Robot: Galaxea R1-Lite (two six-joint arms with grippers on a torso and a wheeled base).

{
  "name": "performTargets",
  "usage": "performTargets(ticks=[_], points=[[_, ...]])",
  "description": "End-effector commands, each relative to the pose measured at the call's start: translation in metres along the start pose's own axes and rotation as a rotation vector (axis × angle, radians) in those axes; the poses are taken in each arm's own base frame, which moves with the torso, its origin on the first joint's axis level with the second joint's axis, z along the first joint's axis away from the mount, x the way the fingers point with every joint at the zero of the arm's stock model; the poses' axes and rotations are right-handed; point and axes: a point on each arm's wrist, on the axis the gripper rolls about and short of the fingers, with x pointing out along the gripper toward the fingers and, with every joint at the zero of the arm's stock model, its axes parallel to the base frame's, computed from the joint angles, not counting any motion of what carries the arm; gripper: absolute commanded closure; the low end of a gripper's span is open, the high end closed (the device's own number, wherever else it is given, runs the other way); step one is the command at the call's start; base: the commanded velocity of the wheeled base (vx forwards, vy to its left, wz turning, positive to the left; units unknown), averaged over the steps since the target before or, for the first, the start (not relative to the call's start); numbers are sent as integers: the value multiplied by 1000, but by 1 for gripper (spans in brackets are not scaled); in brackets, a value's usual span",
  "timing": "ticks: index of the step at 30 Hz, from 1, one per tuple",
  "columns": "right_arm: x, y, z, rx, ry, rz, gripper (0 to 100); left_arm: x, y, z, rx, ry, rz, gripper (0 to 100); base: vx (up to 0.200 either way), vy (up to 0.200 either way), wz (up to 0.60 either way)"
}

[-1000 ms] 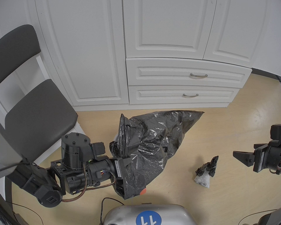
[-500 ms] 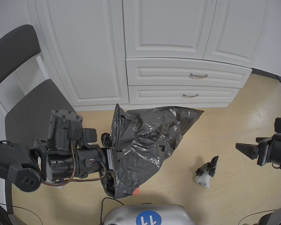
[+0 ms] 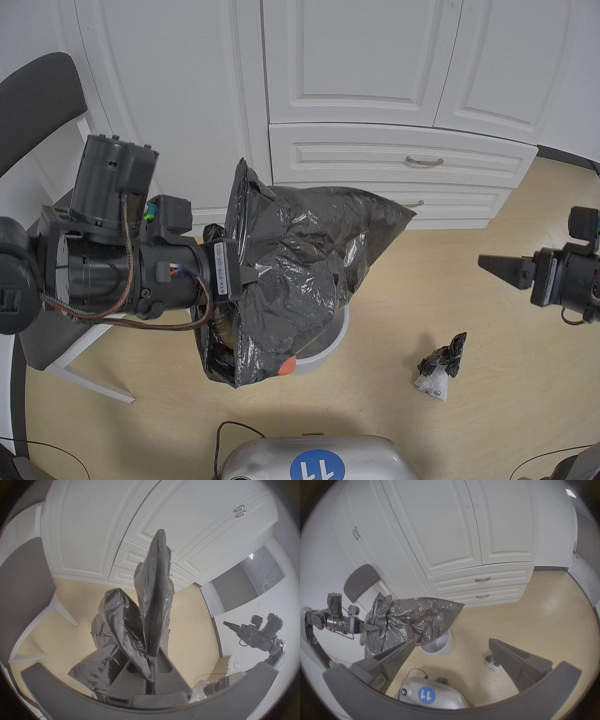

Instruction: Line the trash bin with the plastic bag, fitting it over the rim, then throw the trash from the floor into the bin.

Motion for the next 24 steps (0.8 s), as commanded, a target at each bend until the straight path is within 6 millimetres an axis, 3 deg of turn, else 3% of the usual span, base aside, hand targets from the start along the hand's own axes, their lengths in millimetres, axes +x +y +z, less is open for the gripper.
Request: performTargets(ticks=[1, 4, 5, 10, 16, 24], points=[[34, -3, 3, 14, 23, -31, 0, -1, -4, 11, 0, -35, -19, 100, 0, 0, 0], [50, -5, 12, 28, 2, -35, 0, 6, -3, 12, -1, -42, -22, 100, 0, 0, 0], [64, -5, 18, 34, 2, -50, 0, 9, -4, 14, 1, -52, -26, 100, 0, 0, 0], [94, -7, 31, 64, -3, -82, 0, 6, -5, 13, 1, -46, -30, 100, 0, 0, 0], [120, -10, 36, 171, 6, -92, 0, 9, -2, 3, 1, -16, -24, 100, 0, 0, 0], [139, -24, 43, 231, -5, -54, 0, 8, -10, 2, 14, -17, -51, 100, 0, 0, 0]])
